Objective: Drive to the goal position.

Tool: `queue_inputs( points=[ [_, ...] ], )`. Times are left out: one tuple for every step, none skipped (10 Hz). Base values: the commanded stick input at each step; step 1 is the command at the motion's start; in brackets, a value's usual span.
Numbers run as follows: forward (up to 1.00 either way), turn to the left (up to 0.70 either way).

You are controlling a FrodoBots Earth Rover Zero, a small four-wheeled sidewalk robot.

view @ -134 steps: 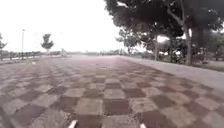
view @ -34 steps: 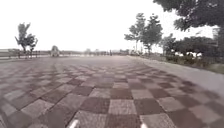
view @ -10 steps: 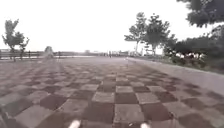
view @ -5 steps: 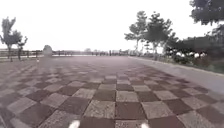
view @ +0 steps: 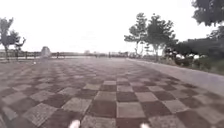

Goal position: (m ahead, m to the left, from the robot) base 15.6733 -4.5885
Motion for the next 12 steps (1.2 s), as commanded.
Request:
queue_inputs(
  points=[
    [0.70, 0.00],
    [0.70, 0.00],
    [0.70, 0.00],
    [0.70, 0.00],
    [0.70, 0.00],
    [0.70, 0.00],
    [0.70, 0.00],
    [0.70, 0.00],
    [0.70, 0.00],
    [0.70, 0.00],
    [0.70, 0.00],
    [0.70, 0.00]
  ],
)
